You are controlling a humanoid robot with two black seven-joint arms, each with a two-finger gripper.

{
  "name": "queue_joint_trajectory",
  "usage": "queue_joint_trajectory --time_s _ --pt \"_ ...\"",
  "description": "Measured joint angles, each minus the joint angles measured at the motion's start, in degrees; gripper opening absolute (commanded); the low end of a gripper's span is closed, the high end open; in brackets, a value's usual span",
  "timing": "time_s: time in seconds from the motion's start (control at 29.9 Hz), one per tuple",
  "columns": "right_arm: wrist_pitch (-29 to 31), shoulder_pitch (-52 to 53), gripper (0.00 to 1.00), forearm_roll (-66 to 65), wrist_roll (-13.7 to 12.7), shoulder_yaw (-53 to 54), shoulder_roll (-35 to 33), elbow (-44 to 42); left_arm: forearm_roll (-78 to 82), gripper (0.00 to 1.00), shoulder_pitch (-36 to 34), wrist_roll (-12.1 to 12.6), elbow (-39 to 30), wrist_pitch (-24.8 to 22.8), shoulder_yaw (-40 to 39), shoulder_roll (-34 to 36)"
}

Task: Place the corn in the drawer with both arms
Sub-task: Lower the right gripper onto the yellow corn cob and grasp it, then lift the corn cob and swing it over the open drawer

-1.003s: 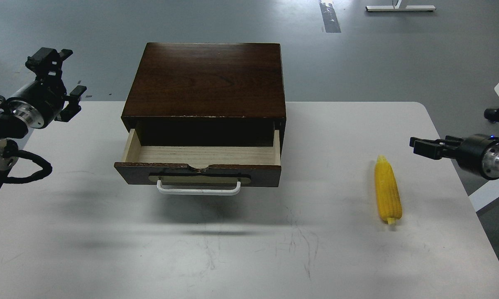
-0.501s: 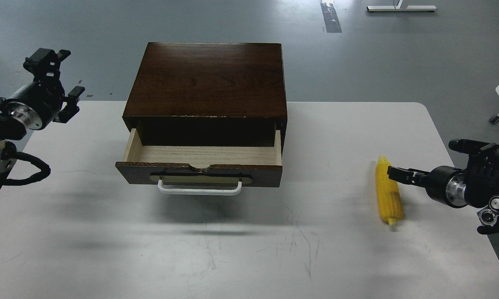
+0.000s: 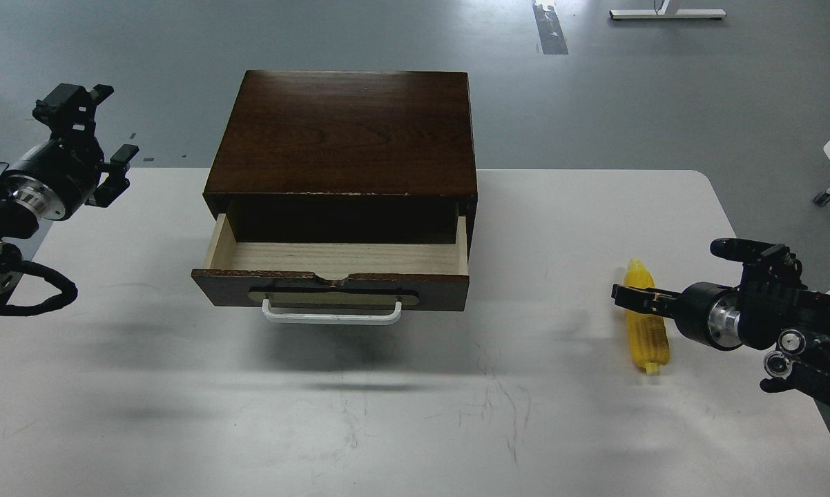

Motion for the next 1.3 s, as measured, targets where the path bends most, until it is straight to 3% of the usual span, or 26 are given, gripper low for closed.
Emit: queue_joint_trajectory --time_s 0.07,0.2,0.27,0.37,0.5,0.77,1.04,1.3 --pt "0.01 0.04 0.70 0.00 0.00 -1.54 0.04 0.05 0.01 0.98 0.00 -0.02 0.01 -0.04 0.00 0.01" --pt "0.02 0.19 0.48 0.00 0.01 -3.30 -0.30 0.11 0.02 0.98 0.00 -0.09 0.03 -0.04 0.00 -0.18" --pt "0.01 0.21 0.32 -0.01 0.01 -3.48 -0.40 0.10 0.02 0.98 0.03 -0.10 0.02 -0.05 0.00 -0.43" --pt "-0.05 0.48 0.21 0.12 0.14 -3.51 -0.30 0.13 0.08 0.98 0.04 -0.17 0.02 -0.06 0.01 -0.70" --pt "-0.56 1.82 0.16 0.27 1.16 -3.28 -0.31 0.26 0.14 0.98 0.04 -0.18 0.01 -0.06 0.06 -0.77" --pt "-0.68 10.89 0.13 -2.44 6.03 -3.65 -2.79 2.54 0.27 0.98 0.03 -0.18 0.01 -0.06 0.03 -0.34" --pt "-0.88 34.35 0.13 -29.20 20.69 -3.48 -7.86 10.50 0.28 0.98 -0.15 -0.18 0.01 -0.04 0.00 -0.07" --pt "-4.20 42.30 0.13 -46.24 32.03 -3.81 3.26 10.76 0.28 0.98 -0.15 -0.27 0.02 0.01 -0.04 0.01"
